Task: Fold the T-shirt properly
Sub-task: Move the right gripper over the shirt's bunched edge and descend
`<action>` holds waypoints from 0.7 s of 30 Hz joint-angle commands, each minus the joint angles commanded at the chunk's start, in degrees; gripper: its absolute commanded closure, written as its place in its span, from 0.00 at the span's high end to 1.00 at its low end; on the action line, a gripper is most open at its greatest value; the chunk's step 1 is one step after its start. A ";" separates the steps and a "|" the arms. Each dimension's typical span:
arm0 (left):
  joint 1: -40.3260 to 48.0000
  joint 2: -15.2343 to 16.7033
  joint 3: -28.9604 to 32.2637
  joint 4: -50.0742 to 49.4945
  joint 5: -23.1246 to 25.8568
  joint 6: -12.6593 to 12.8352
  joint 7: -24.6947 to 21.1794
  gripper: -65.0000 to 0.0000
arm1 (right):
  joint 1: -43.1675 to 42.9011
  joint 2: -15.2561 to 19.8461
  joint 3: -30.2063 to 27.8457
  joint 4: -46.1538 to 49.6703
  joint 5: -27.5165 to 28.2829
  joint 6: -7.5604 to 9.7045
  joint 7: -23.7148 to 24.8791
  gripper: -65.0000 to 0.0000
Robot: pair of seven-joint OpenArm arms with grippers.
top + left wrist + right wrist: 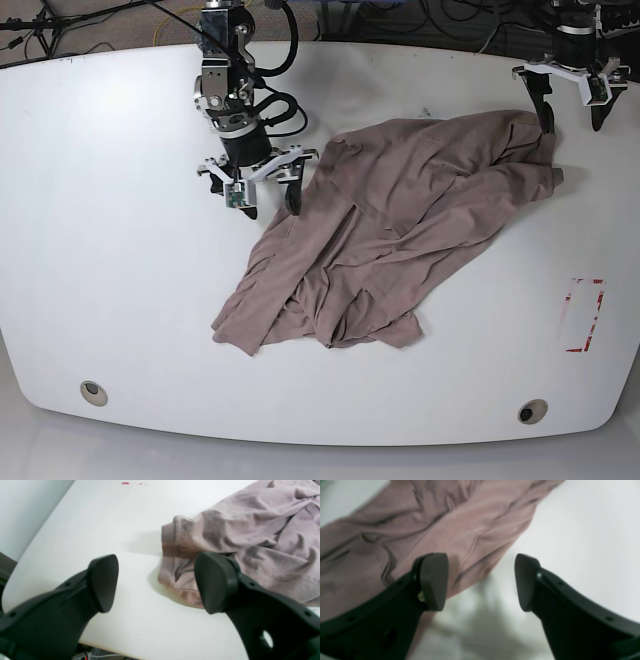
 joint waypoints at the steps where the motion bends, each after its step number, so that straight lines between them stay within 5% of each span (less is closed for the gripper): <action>1: 0.05 -0.04 0.05 0.04 0.01 0.00 -0.04 0.72 | 0.35 -0.22 -0.59 0.00 0.10 0.03 -0.47 0.60; 21: 1.03 0.10 0.42 0.15 -0.11 -0.05 -1.50 0.71 | 6.70 -0.09 -3.81 -5.39 -0.03 -1.31 -4.59 0.61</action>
